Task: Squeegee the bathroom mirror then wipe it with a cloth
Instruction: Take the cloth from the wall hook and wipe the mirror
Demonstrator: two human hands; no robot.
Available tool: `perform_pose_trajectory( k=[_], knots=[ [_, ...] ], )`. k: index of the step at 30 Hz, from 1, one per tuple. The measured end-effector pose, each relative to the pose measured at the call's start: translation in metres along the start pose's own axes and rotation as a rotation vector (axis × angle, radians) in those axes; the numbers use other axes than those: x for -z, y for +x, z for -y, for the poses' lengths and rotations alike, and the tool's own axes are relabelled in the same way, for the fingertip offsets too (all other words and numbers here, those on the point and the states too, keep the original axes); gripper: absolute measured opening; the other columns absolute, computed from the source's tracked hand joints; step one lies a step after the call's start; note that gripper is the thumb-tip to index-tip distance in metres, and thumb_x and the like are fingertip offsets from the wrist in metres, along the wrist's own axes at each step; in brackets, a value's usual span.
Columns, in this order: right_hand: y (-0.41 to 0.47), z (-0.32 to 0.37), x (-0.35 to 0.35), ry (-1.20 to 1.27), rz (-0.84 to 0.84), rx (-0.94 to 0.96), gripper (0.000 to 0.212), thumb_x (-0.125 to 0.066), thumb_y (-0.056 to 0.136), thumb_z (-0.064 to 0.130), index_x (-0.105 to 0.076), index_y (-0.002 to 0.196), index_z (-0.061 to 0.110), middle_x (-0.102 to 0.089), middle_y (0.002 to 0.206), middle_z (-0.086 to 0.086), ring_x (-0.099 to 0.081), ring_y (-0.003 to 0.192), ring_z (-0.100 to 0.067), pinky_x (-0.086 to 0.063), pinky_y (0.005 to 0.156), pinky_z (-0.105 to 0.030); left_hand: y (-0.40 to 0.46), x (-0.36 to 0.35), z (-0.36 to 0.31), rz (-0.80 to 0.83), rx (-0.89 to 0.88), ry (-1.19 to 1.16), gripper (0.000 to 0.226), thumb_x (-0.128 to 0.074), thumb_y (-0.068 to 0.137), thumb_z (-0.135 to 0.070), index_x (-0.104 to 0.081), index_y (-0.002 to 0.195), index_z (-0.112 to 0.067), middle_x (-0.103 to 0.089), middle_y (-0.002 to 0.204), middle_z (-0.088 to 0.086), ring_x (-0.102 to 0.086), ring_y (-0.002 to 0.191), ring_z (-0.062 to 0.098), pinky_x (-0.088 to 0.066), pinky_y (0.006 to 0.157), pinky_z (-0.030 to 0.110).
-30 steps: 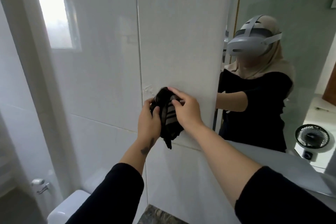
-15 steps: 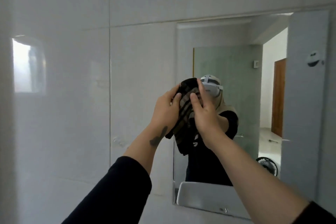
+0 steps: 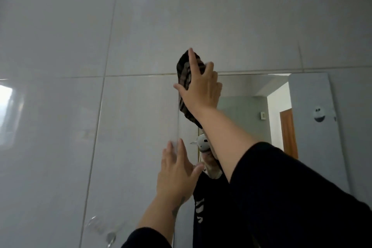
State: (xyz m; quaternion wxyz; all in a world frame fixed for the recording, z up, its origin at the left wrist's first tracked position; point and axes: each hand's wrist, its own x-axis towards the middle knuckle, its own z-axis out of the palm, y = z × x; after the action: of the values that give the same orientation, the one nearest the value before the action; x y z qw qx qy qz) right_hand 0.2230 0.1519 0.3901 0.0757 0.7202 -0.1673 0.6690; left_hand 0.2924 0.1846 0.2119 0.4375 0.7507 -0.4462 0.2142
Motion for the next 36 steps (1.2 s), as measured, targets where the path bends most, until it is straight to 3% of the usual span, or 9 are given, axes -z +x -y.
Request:
perform_pose_trajectory(
  k=[3,6,9,11,13,16,21,32,36],
  knots=[
    [-0.002,-0.008,-0.034,-0.308,0.027,0.154,0.085,-0.057,0.088,0.050,-0.006,0.151,0.026,-0.018,0.152,-0.008,-0.026,0.131,-0.034,-0.028,0.105,-0.046,-0.002,-0.011,0.012,0.004,-0.016,0.058,0.100,-0.046,0.081,-0.069,0.031,0.139,-0.041,0.037,0.151,-0.010,0.030,0.141,0.016,-0.019,0.115,0.056],
    [-0.013,-0.019,-0.060,-0.405,-0.117,0.354,0.085,-0.066,0.085,0.035,-0.012,0.150,0.021,-0.025,0.155,-0.004,-0.034,0.133,-0.030,-0.032,0.104,-0.046,-0.005,-0.017,0.014,-0.036,-0.016,0.106,0.105,-0.047,0.079,-0.070,0.035,0.137,-0.041,0.042,0.148,-0.012,0.035,0.138,0.013,-0.022,0.113,0.058],
    [-0.015,-0.029,-0.068,-0.314,-0.124,0.529,0.073,-0.071,0.079,0.013,-0.039,0.143,0.028,-0.032,0.153,-0.008,-0.044,0.126,-0.033,-0.039,0.100,-0.047,-0.009,-0.019,0.011,-0.065,-0.019,0.118,0.106,-0.049,0.078,-0.070,0.033,0.138,-0.040,0.042,0.148,-0.013,0.034,0.138,0.011,-0.025,0.112,0.057],
    [-0.011,-0.032,-0.067,-0.314,-0.108,0.559,0.051,-0.070,0.083,0.020,-0.055,0.132,0.024,-0.037,0.151,-0.009,-0.048,0.123,-0.034,-0.042,0.098,-0.047,-0.008,-0.019,0.012,-0.067,-0.015,0.127,0.106,-0.048,0.077,-0.071,0.034,0.137,-0.042,0.041,0.148,-0.014,0.034,0.139,0.010,-0.025,0.112,0.057],
    [-0.005,-0.032,-0.063,-0.355,-0.069,0.546,0.044,-0.065,0.087,0.030,-0.058,0.130,0.022,-0.039,0.150,-0.009,-0.047,0.125,-0.034,-0.038,0.102,-0.049,-0.007,-0.019,0.012,-0.064,-0.013,0.130,0.106,-0.048,0.076,-0.073,0.036,0.134,-0.044,0.041,0.148,-0.015,0.034,0.139,0.009,-0.024,0.113,0.058],
    [0.002,-0.032,-0.058,-0.421,-0.048,0.495,0.046,-0.053,0.093,0.036,-0.050,0.137,0.024,-0.038,0.150,-0.009,-0.036,0.135,-0.034,-0.021,0.112,-0.051,-0.006,-0.018,0.011,-0.052,-0.007,0.115,0.107,-0.051,0.076,-0.072,0.037,0.131,-0.047,0.041,0.147,-0.016,0.034,0.138,0.008,-0.024,0.113,0.058],
    [0.007,-0.052,-0.037,-0.444,-0.056,0.348,0.049,-0.043,0.096,0.039,-0.039,0.143,0.025,-0.035,0.151,-0.010,-0.026,0.140,-0.034,-0.008,0.116,-0.053,-0.007,-0.016,0.010,-0.043,0.006,0.106,0.110,-0.054,0.074,-0.071,0.039,0.128,-0.050,0.043,0.146,-0.018,0.034,0.138,0.008,-0.022,0.113,0.059],
    [0.018,-0.158,0.035,-0.525,-0.107,0.167,0.047,-0.041,0.096,0.038,-0.043,0.140,0.021,-0.045,0.143,-0.013,-0.037,0.129,-0.036,-0.019,0.115,-0.049,-0.007,-0.013,0.007,-0.044,-0.015,0.140,0.111,-0.056,0.074,-0.069,0.044,0.119,-0.053,0.042,0.146,-0.016,0.032,0.139,0.009,-0.024,0.113,0.052],
    [0.021,-0.202,0.064,-0.569,-0.149,0.037,0.045,-0.037,0.097,0.038,-0.044,0.139,0.021,-0.046,0.141,-0.012,-0.036,0.130,-0.034,-0.016,0.115,-0.050,-0.006,-0.014,0.008,-0.032,-0.022,0.151,0.113,-0.054,0.072,-0.073,0.047,0.118,-0.053,0.047,0.141,-0.015,0.036,0.135,0.008,-0.017,0.115,0.050]
  ],
)
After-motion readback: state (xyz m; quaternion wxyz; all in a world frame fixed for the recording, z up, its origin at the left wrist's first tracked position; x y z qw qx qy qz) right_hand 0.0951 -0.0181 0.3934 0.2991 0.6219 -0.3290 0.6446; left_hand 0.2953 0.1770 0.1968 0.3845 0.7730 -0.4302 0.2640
